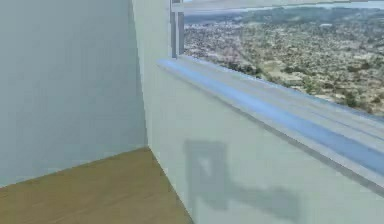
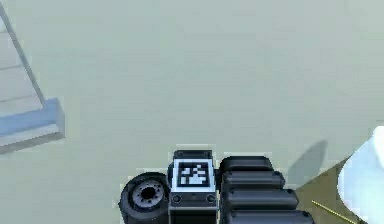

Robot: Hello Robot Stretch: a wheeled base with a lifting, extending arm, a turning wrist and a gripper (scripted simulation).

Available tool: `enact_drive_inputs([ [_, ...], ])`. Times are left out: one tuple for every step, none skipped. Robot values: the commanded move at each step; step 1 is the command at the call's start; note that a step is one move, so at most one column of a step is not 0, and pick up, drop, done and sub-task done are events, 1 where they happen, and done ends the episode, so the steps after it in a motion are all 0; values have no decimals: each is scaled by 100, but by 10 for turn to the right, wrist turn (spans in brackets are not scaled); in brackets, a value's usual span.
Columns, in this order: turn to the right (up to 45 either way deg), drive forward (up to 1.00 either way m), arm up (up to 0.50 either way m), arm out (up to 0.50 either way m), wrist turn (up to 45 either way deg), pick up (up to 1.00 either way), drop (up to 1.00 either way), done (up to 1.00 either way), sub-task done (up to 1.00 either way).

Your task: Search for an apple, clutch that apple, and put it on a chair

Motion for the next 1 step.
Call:
enact_drive_inputs([
  [-210,0,0,0,0,0,0,0,0],
])
